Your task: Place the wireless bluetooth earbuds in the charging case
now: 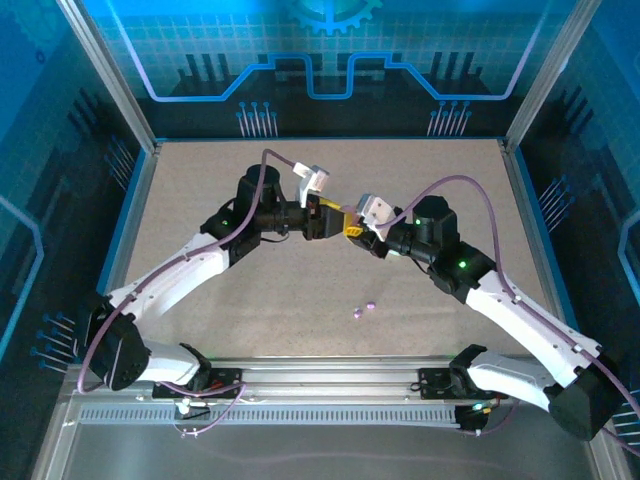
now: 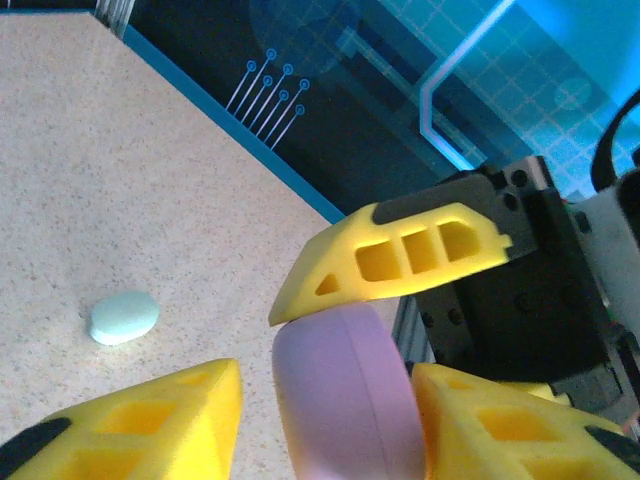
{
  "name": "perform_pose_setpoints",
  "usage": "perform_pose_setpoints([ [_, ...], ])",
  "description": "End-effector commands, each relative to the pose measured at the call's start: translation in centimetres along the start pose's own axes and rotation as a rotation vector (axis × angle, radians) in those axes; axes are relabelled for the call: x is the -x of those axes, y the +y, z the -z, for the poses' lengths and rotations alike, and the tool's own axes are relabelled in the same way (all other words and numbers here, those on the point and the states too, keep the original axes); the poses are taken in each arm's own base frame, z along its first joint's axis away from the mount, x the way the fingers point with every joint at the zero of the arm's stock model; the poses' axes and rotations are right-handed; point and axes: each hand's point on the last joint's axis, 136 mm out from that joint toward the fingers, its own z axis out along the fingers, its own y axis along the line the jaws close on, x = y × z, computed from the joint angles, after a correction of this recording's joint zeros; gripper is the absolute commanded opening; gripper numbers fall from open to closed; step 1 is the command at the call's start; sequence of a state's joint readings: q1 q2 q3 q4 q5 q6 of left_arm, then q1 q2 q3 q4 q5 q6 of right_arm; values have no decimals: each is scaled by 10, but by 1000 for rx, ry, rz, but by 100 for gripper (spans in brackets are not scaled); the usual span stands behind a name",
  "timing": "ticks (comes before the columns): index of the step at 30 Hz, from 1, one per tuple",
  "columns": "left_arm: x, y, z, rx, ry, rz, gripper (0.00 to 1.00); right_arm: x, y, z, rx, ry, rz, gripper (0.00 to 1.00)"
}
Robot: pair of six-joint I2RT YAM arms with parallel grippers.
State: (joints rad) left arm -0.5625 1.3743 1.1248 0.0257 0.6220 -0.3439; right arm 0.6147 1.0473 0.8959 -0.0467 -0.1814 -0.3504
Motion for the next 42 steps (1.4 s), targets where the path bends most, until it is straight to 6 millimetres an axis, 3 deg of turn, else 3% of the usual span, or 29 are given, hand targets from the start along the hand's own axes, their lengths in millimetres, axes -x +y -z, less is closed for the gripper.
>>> perform_pose_setpoints([
  [1,8,-6,-1,-4,1,9,39,11,3,-1,-17,-41,59,27],
  [4,12,4,-1,55,-23,61,26,15,0,-1,-46,-47,81,29],
  [6,15,8,1,80,-46,113,18,3,3,-2,-51,-37,95,32],
  [9,19,3,2,44,-71,167,14,-2,0,2,-84,-58,126,40],
  [12,23,-2,3,5,-83,210,13,-10,0,7,-75,-91,130,48],
  [17,25,-6,4,-31,-98,266,13,-9,-9,20,-76,-172,64,50],
  [22,27,-7,5,-39,-104,285,13,2,-12,27,-79,-237,65,50],
  [27,27,-8,3,-52,-101,291,13,14,-24,28,-128,-285,37,59],
  [38,26,-12,3,-76,-89,290,13,32,-27,18,-64,-348,-11,52],
  [42,25,-11,3,-69,-88,288,13,33,-30,21,-78,-354,-22,54],
])
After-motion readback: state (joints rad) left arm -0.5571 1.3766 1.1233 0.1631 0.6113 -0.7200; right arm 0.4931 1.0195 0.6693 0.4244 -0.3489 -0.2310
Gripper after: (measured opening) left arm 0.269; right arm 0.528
